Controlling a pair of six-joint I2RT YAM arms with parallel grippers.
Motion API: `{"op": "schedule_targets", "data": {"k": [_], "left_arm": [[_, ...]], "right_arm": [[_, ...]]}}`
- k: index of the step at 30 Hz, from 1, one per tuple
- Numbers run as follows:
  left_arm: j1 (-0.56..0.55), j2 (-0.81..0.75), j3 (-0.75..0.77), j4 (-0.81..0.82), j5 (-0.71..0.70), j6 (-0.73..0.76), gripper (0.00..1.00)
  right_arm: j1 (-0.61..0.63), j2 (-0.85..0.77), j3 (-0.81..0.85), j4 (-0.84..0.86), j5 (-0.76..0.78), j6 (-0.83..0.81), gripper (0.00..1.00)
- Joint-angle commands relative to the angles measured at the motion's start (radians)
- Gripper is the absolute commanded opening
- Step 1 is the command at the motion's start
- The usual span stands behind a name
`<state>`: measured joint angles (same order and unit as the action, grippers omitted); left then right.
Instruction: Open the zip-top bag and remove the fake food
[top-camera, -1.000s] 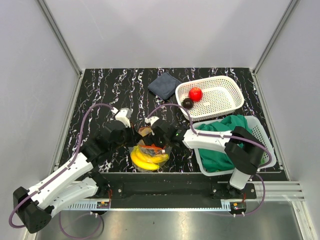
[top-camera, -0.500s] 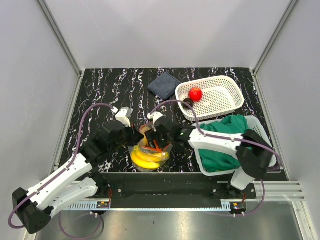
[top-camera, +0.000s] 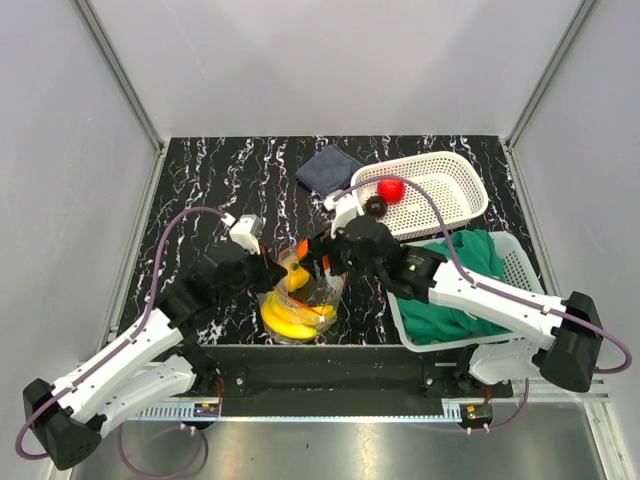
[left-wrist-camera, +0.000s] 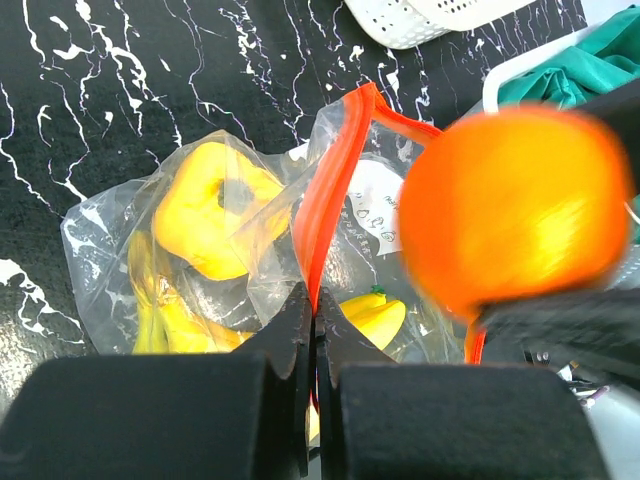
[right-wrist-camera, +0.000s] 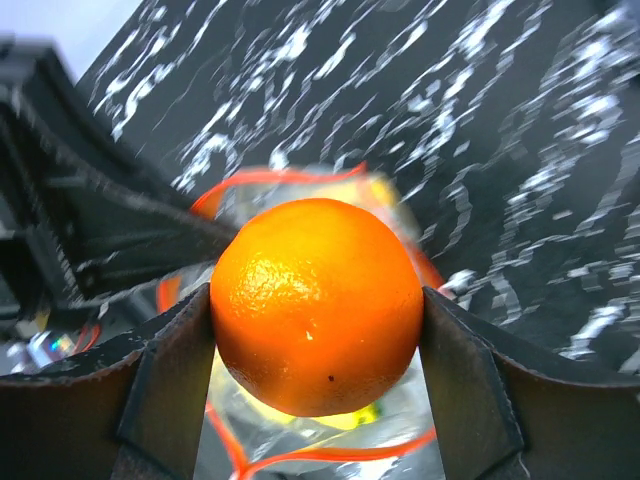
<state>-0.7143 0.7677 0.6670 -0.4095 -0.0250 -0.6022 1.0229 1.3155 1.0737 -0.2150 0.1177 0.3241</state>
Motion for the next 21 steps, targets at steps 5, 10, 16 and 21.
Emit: {"op": "schedule_targets", "data": {"k": [5, 10, 16, 21], "left_arm": [[-0.004, -0.022, 0.045, 0.018, -0.012, 0.032, 0.00], [-0.004, -0.027, 0.052, 0.012, -0.012, 0.035, 0.00], [-0.004, 0.002, 0.089, 0.006, 0.003, 0.047, 0.00], [-0.004, 0.044, 0.138, -0.003, 0.019, 0.062, 0.00]], "right_arm": [[-0.269, -0.035, 0.066, 0.005, 0.158, -0.123, 0.29], [-0.440, 0.082, 0.101, 0.002, 0.264, -0.154, 0.27], [-0.627, 0.304, 0.210, -0.041, 0.255, -0.129, 0.32], [-0.722, 0.425, 0.255, -0.046, 0.193, -0.131, 0.50]]}}
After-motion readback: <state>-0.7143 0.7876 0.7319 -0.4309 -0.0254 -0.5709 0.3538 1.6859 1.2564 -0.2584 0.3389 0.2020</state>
